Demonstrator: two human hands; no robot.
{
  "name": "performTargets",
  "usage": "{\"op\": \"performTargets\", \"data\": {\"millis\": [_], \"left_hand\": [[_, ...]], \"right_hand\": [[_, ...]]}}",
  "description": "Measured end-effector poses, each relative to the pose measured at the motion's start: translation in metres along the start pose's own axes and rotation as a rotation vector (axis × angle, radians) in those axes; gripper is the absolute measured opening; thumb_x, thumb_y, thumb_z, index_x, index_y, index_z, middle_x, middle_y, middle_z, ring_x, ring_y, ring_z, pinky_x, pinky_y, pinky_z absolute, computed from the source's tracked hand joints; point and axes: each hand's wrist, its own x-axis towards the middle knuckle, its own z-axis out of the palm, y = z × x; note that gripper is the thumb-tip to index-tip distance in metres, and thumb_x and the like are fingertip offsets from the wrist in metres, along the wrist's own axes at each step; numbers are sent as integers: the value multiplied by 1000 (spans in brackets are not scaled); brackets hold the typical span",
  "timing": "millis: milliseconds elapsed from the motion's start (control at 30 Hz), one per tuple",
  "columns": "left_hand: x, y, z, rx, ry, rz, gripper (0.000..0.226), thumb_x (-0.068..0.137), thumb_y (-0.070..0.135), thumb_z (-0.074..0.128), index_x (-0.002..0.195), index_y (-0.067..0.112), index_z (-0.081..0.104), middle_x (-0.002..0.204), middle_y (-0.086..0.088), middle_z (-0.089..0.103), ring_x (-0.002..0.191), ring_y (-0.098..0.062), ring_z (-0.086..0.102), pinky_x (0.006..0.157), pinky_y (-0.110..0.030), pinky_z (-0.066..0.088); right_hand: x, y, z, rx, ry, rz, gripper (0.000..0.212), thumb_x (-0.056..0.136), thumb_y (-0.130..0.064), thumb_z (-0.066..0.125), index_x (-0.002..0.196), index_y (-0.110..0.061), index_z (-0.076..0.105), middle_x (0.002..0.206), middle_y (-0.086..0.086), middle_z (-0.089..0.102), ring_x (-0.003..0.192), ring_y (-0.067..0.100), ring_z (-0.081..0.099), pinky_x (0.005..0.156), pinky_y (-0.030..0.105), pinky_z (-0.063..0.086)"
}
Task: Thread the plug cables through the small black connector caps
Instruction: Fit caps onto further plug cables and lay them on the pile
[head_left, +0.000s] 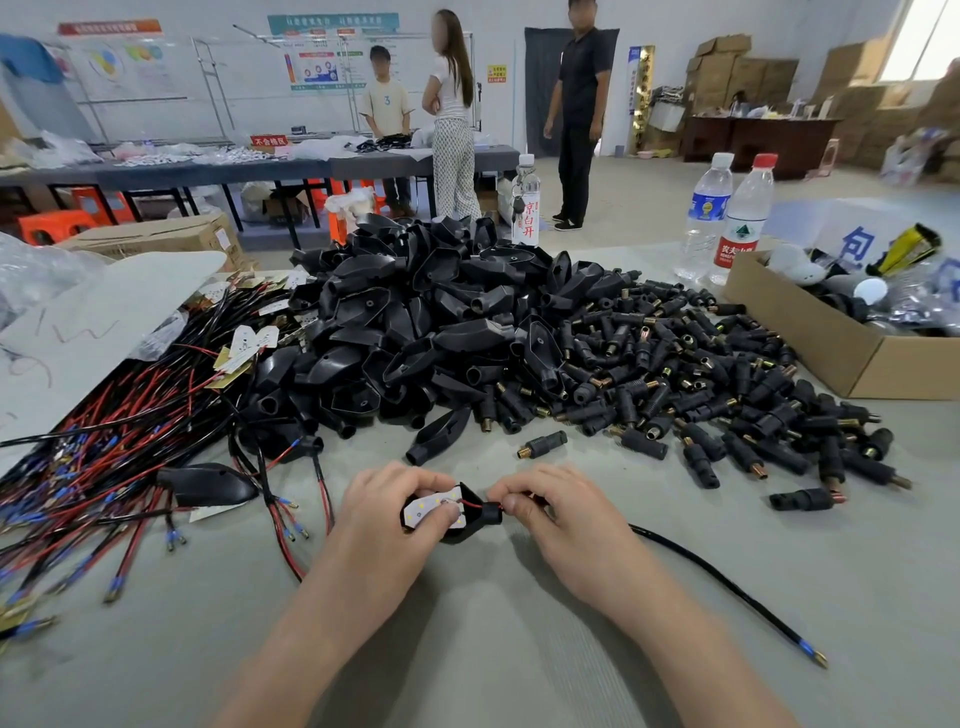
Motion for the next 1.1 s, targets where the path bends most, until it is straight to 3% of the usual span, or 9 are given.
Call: {"op": "performTargets", "data": {"millis": [200,367,533,700,800,1000,1100], "left_hand": [[0,-1,1,-75,-36,-8,18,94,26,67,103,42,65,106,27,59,104,6,54,81,-3,35],[1,-2,0,-93,-27,-4,21,95,22,66,103,41,66,104,25,60,103,5,55,81,-4,36],[1,-1,1,-83,-19,31,25,98,15,62,103,39,67,103,24,58,100,5,56,79,-3,35],[1,-3,2,-110,-33,12,26,99,12,57,103,34,71,105,26,54,99,6,55,77,-2,35],[1,-3,2,-125,-44,7,26,99,13,58,105,36,69,105,24,58,99,2,56,78,-5,36],[2,-3,1,-139,-75,18,22,100,19,58,109,37,67,106,26,61,104,4,57,81,-3,37],[1,-3,1,-135,-84,24,22,101,23,54,110,38,67,108,26,61,106,4,57,83,-4,37]], "right_hand": [[-3,-2,-1,16,21,14,23,103,-21,51,104,-37,67,99,-36,56,103,-5,47,83,8,34],[-4,-3,-2,7,28,36,23,103,-22,50,108,-38,65,95,-28,60,100,-2,51,81,10,37],[-2,-4,-2,-30,-7,32,25,104,-23,48,114,-36,66,106,-22,64,105,0,52,88,17,39],[-2,-2,-1,-55,-14,39,25,104,-25,48,116,-38,66,102,-26,61,101,-4,47,83,6,33],[-1,0,0,-91,-15,33,26,104,-22,48,118,-36,66,101,-25,60,101,2,47,83,5,31],[-2,0,-1,24,26,113,32,102,-17,50,104,-48,56,95,-20,62,98,-4,50,77,6,35],[-3,-1,-3,40,17,116,39,101,-8,47,103,-46,55,88,-22,61,97,-6,48,75,6,35]]}}
